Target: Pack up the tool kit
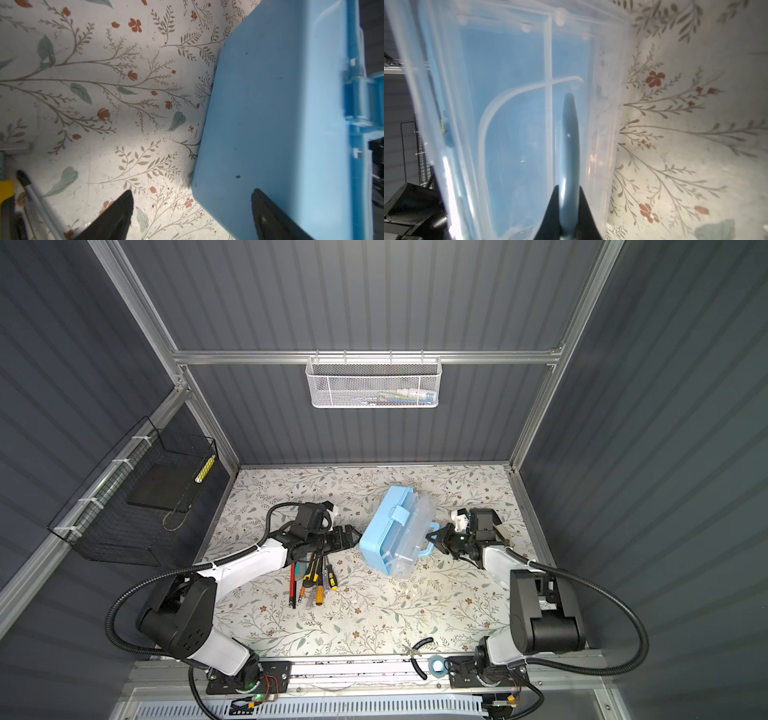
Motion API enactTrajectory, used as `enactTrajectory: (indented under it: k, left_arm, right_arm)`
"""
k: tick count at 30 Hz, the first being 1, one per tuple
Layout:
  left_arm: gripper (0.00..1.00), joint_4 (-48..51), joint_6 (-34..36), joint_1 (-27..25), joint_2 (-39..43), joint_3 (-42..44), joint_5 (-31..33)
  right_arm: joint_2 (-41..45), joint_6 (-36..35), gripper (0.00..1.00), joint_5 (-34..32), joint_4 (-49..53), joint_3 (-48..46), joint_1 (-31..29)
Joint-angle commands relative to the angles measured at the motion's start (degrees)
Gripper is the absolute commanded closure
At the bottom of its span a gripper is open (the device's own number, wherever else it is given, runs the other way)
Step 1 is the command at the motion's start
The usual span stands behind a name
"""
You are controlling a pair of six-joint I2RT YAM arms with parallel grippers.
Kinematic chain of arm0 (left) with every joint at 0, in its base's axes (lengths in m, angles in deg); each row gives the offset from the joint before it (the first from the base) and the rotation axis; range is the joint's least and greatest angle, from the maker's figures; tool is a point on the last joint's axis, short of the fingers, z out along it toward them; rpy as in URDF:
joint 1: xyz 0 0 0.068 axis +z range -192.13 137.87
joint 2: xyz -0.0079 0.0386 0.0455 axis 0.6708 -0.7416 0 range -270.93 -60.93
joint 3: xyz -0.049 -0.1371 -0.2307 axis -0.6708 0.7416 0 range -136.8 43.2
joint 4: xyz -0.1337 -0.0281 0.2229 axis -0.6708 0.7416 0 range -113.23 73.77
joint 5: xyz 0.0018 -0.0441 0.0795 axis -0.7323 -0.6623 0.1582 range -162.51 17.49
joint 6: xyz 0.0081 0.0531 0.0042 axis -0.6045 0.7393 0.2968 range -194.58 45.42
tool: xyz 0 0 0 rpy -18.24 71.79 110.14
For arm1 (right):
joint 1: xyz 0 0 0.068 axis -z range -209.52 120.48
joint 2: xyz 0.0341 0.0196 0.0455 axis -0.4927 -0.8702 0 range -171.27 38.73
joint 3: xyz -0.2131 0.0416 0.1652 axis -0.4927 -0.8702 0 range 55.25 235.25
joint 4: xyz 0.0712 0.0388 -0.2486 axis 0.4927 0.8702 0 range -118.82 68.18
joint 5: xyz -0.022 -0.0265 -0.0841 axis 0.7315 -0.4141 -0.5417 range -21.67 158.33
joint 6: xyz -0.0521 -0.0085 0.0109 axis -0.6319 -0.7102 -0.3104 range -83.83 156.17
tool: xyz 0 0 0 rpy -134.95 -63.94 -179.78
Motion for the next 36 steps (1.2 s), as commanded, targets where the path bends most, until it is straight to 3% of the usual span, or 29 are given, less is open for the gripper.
enactTrajectory:
  k: [1,6,12,19,28,36]
  left_arm:
    - [0.11,0.3,0.6,1.7,2.4,0.4,-0.5]
    - [0.10,2.6,2.3,4.5,4.6,-0.3,-0.3]
    - [0.09,2.3,2.5,5.2,5.5,-0.1,-0.8]
    - [0.09,0.0,1.8,5.1,4.8,1.2,-2.7]
    - [0.09,-2.7,0.3,5.1,4.9,0.5,-6.6]
    - [0.06,-7.8,-4.0,5.1,6.0,-1.9,-11.1]
  right_arm:
    - [5.1,-10.0,1.00,-5.5,17.5,9.0,-1.0]
    - [8.3,-15.4,1.00,-7.0,30.2,18.7,-2.8]
    - [5.7,-17.8,1.00,-4.1,34.6,24.7,-6.8]
    - [1.3,-18.0,1.00,2.8,29.7,23.5,-7.1]
    - [-2.4,-11.8,1.00,18.2,15.6,20.3,-7.0]
    - [-6.1,-10.7,1.00,21.1,13.4,20.3,-6.8]
